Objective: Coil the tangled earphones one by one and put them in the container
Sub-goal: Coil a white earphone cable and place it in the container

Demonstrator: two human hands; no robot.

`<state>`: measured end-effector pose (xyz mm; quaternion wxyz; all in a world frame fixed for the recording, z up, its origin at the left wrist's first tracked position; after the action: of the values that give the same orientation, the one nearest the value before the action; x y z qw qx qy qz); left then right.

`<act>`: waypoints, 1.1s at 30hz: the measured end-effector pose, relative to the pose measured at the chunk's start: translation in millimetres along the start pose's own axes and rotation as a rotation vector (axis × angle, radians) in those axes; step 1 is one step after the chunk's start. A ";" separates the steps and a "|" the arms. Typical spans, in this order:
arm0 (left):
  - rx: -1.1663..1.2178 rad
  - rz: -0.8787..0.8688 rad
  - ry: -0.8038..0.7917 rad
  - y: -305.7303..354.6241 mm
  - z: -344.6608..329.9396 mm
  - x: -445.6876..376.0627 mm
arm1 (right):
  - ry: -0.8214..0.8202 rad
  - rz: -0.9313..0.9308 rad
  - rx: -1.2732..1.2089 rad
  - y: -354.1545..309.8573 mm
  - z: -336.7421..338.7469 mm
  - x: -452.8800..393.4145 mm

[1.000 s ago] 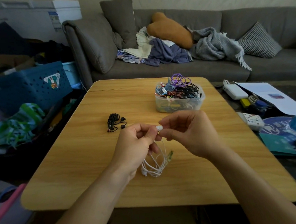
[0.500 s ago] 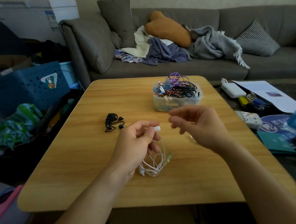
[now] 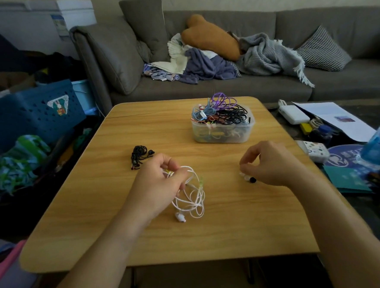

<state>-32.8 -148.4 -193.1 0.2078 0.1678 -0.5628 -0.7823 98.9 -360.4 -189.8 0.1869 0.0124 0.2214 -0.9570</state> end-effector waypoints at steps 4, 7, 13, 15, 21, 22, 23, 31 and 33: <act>-0.120 -0.059 -0.019 6.1 4.7 3.6 | -0.058 0.002 0.053 -6.8 -6.3 0.0; -0.160 -0.098 -0.064 8.3 5.5 2.5 | -0.061 0.008 0.042 -7.3 -6.9 0.9; -0.452 -0.303 -0.368 16.3 -12.0 18.7 | 0.162 0.044 -0.176 -14.8 8.5 -0.1; -0.560 -0.320 -0.459 9.6 -18.1 23.6 | 0.221 0.078 -0.294 -23.6 12.4 2.1; -0.718 -0.334 -0.513 -6.0 -30.4 25.5 | 0.141 0.202 -0.341 -48.3 -2.6 10.5; -0.731 -0.349 -0.483 -4.6 -30.8 23.8 | 0.131 0.226 -0.363 -52.9 -2.6 12.7; -0.742 -0.363 -0.459 -3.6 -31.2 22.0 | 0.121 0.243 -0.402 -56.5 -2.4 14.6; -0.399 -0.244 -0.323 9.9 -19.0 9.5 | -0.017 0.326 -0.936 -79.3 15.7 34.0; -0.217 -0.100 -0.318 5.2 -17.9 6.5 | -0.102 0.372 -0.991 -89.5 12.4 43.1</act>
<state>-28.8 -167.7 -194.0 0.0939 0.0462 -0.4918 -0.8644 27.1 -306.4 -145.7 0.3472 -0.0847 0.6317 -0.6879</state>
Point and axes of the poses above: each hand's wrist, its own x-axis away from the middle knuckle, its own z-axis out of the back of the hand, y = z × x, the point moved 10 cm from there along -x, towards the middle knuckle, and after that the axes turned 7 degrees about y, right-handed, at the moved point
